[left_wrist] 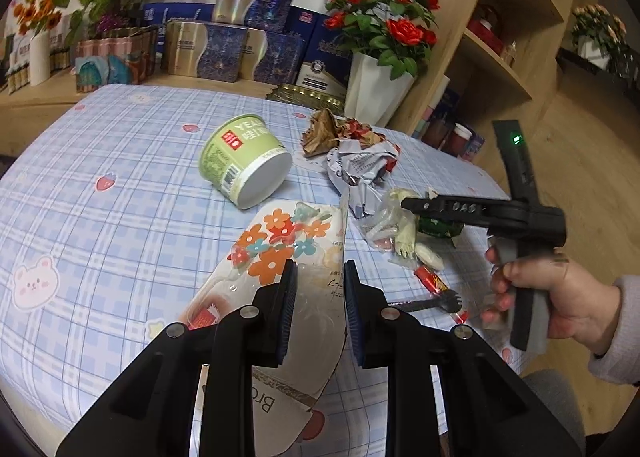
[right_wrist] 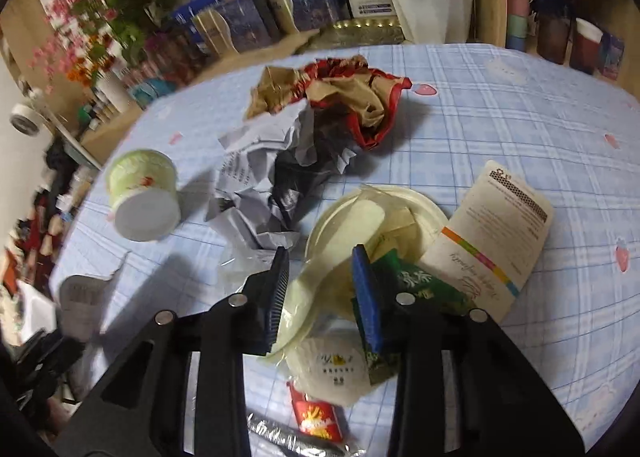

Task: Collect trash
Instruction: 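Lift the floral packet and glove and carry them over the brown bin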

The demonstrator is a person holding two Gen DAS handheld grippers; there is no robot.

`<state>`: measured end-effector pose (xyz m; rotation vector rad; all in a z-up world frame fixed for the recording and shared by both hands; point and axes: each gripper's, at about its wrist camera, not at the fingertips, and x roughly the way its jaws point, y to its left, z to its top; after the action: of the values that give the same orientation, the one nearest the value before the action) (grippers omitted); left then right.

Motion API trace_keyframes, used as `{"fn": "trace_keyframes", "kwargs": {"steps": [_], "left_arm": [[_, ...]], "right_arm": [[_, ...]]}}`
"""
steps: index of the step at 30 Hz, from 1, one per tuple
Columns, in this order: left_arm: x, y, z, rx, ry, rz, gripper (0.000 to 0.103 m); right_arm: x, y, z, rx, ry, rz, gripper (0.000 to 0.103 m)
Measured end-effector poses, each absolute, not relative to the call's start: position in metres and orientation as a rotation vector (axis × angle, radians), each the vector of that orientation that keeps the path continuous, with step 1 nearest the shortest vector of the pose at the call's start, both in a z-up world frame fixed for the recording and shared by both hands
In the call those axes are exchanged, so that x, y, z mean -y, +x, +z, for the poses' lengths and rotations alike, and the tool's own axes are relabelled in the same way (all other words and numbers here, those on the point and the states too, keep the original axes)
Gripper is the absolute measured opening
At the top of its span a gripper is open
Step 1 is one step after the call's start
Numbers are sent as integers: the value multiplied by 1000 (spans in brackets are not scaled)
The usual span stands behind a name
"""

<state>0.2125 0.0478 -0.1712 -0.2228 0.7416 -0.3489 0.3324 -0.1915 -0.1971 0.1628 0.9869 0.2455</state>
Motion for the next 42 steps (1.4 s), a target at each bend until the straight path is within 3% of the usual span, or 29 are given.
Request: {"fn": "trace_keyframes", "kwargs": {"steps": [12, 17, 19, 42], "left_arm": [[-67, 208, -181, -746, -316, -320, 23], [-70, 208, -178, -741, -337, -321, 23], [-72, 207, -175, -736, -344, -320, 23], [-60, 169, -116, -659, -309, -360, 23]], "right_arm": [[167, 338, -206, -1011, 32, 80, 47], [172, 335, -204, -1010, 68, 115, 23], [176, 327, -197, -983, 92, 130, 18], [192, 221, -123, -723, 194, 315, 18]]}}
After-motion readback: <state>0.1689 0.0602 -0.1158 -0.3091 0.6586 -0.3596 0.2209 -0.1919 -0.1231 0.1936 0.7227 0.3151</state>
